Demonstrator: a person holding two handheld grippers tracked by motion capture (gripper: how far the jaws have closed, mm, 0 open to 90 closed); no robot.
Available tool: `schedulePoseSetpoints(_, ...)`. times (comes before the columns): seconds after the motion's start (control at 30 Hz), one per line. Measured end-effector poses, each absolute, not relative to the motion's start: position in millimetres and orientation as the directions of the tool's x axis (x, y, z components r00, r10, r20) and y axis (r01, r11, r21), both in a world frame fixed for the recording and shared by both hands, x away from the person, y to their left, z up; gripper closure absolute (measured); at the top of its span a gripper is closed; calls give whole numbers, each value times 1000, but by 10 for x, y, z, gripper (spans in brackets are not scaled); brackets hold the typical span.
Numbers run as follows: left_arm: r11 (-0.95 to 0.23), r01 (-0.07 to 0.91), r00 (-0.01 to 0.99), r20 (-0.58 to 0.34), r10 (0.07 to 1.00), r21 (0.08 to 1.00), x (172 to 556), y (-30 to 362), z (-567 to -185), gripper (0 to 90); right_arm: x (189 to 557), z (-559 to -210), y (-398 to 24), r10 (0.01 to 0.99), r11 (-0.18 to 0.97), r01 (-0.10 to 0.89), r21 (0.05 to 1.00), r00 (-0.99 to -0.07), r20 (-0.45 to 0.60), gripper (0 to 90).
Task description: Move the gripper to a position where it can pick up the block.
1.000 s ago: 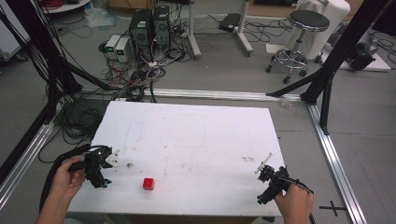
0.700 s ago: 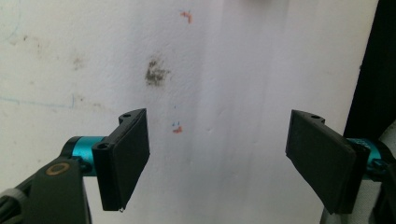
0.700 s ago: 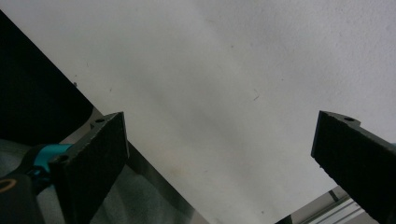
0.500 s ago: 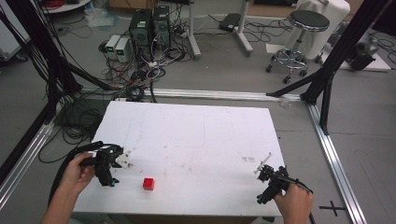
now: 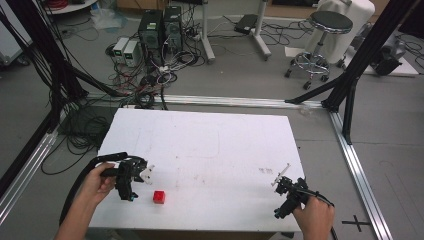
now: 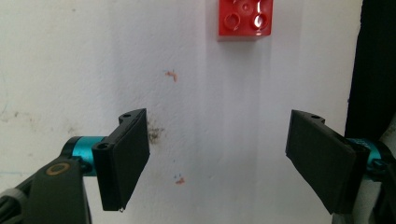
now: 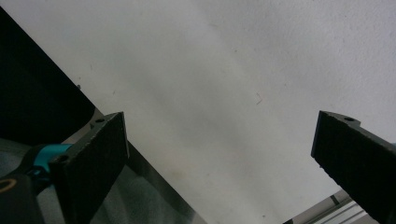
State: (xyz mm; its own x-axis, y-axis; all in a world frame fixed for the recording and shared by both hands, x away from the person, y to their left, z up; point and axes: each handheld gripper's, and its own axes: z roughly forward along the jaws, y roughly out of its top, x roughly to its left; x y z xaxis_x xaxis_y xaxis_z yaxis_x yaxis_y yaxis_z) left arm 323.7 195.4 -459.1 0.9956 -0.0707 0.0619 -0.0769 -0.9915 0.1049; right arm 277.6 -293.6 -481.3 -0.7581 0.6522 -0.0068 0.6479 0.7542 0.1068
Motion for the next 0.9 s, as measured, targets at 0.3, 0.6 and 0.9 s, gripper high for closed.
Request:
schedulePoseSetpoints(0.3,-991,-93,995,39,-90,92,3207,1754,-4700,219,2777,-4813,-2935,651,755,647,108,-759,-7,32)
schedulePoseSetpoints(0.6,-989,-123,992,16,-122,83,3173,1580,-4806,219,2780,-4812,-2921,647,758,643,110,-762,-2,32)
schedulePoseSetpoints(0.9,-991,-123,992,10,-122,59,3164,1457,-4924,220,2780,-4822,-2928,648,756,644,116,-761,0,32)
